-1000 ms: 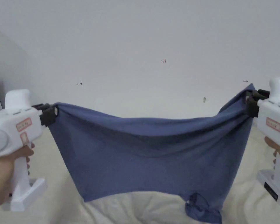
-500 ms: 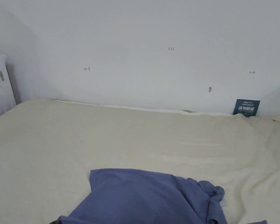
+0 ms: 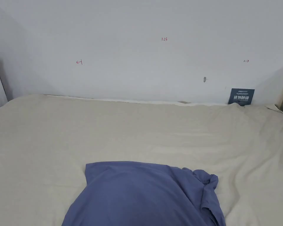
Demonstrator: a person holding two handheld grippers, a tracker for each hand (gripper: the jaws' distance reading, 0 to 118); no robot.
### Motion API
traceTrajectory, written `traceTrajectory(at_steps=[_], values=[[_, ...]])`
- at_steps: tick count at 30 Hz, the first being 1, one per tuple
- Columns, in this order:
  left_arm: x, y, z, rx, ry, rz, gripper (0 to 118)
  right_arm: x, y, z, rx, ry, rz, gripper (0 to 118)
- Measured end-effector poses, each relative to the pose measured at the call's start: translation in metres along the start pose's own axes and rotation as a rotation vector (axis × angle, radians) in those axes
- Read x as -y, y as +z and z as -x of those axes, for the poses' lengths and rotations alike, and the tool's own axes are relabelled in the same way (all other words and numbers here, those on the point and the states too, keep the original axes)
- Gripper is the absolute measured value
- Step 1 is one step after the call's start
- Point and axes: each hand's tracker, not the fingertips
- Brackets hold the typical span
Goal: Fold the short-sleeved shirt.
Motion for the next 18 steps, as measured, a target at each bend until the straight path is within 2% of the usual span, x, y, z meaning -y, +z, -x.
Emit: traceTrajectory(at_steps=[1, 2, 3, 4, 5, 7, 10, 14, 18], values=[[0.000, -0.001, 0.000, -0.002, 0.011, 0.008, 36, 0.003, 0.001, 0.001, 0.008, 0.009, -0.010, 16], [0.000, 0.000, 0.001, -0.015, 0.015, 0.012, 83, 0.006, 0.003, 0.003, 0.044, 0.034, -0.016, 58], [0.000, 0.002, 0.002, -0.024, 0.018, 0.010, 113, 0.012, 0.008, 0.001, 0.100, 0.060, -0.044, 99], [0.000, 0.006, 0.004, -0.026, 0.023, 0.006, 118, 0.014, 0.015, 0.000, 0.099, 0.042, -0.066, 118], [-0.005, 0.016, 0.005, -0.022, 0.047, -0.103, 118, 0.013, 0.026, -0.002, 0.112, -0.015, -0.069, 117], [-0.011, 0.033, 0.006, -0.034, 0.049, -0.049, 118, 0.002, 0.045, -0.004, 0.089, -0.065, -0.116, 117], [-0.025, 0.070, -0.002, -0.035, 0.038, -0.169, 118, -0.015, 0.081, 0.008, 0.155, -0.003, -0.251, 117], [-0.027, 0.140, -0.041, -0.032, -0.036, -0.301, 118, -0.022, 0.124, 0.035, 0.102, 0.046, -0.365, 117], [-0.015, 0.161, -0.053, -0.009, -0.049, -0.336, 117, -0.033, 0.143, 0.058, 0.048, 0.104, -0.403, 117]])
